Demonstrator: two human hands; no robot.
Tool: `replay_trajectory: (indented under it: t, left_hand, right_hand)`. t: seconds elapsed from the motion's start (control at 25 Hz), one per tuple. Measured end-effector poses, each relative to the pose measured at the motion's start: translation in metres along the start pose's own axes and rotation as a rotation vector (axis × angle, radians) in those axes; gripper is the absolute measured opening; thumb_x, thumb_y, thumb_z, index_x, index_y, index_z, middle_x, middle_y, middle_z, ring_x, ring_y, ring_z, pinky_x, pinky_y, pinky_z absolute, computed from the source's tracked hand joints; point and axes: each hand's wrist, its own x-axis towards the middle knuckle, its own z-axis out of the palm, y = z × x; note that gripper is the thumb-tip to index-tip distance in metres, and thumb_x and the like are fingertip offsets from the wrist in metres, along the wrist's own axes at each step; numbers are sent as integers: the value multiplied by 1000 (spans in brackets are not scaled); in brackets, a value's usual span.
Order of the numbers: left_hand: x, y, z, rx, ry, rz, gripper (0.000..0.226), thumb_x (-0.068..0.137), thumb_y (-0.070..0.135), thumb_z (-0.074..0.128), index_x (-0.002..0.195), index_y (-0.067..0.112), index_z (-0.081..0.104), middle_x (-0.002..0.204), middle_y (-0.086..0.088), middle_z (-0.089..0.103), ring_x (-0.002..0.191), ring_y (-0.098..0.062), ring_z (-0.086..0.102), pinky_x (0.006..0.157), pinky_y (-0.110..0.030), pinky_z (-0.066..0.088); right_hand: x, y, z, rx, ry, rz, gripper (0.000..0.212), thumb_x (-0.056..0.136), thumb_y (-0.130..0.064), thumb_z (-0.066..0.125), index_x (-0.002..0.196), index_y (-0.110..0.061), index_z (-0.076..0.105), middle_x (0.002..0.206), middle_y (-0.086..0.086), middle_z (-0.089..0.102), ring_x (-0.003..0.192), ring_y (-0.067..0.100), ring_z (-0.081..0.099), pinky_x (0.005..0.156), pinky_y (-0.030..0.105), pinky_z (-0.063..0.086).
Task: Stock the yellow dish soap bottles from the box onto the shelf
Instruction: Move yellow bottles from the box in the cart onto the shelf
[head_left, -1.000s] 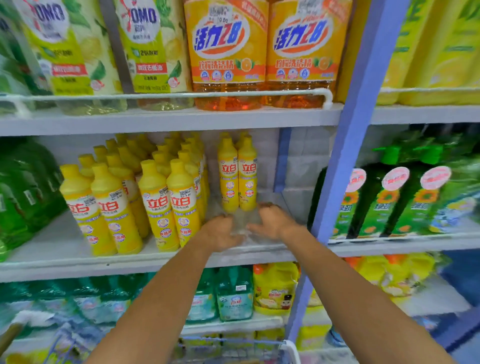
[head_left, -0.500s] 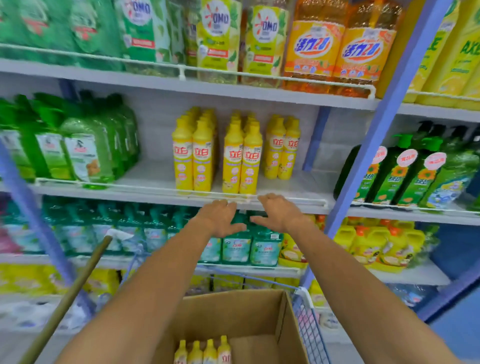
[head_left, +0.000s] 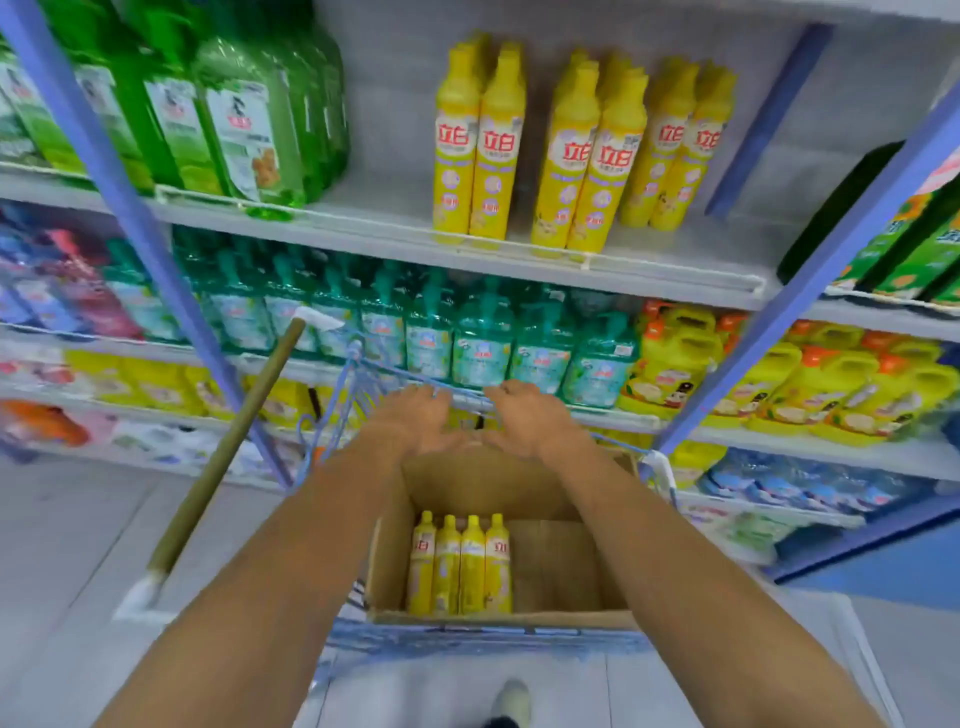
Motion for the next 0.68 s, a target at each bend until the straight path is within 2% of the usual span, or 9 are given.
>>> replay_trajectory:
  t: [0.08,0.2,0.28,0.36,0.44,0.68]
  left_hand:
    - [6,4,49,-26,-68,0,81,91,69,47,148,12,39,151,-18,42,140,-36,40,113,-48,37]
    - [16,6,115,-34,-192,-31,81,89,70,49,145,12,43,154,-19,38,142,-38,35,117,-48,30]
    - [22,2,149,-95,-289,-63,74,90,66,51,139,11,45,145,-20,45,135,-40,42,111,-49,36]
    - [32,-5,177,-116,-344,-107,72,88,69,50,132,12,47,139,-19,49,129,-40,47,106,-49,41]
    - [43,-11,202,-115,-374,-136,76,86,73,48,133,13,46,138,-18,50,128,-39,47,105,-49,42]
    - [82,-19,284,-238,-518,-191,68,94,63,50,135,9,45,127,-15,65,122,-34,56,96,-41,48]
  right_hand:
    - [-3,9,39,19,-93,14,72,93,-59,57,147,-16,40,147,12,46,134,35,46,103,48,44]
    - [-4,28,96,49,-206,54,68,92,-61,55,140,-13,50,140,13,55,128,34,54,100,45,46]
    - [-1,42,133,67,-298,72,63,94,-61,52,133,-11,55,135,14,57,123,36,56,94,45,48]
    - [10,54,167,97,-354,73,65,94,-60,54,137,-13,52,137,14,55,124,37,55,94,46,49]
    - [21,62,197,126,-386,75,67,91,-64,54,138,-16,51,139,13,53,125,37,54,96,47,50]
    - [47,77,290,183,-524,114,59,90,-62,54,129,-18,58,134,10,59,124,34,56,94,44,49]
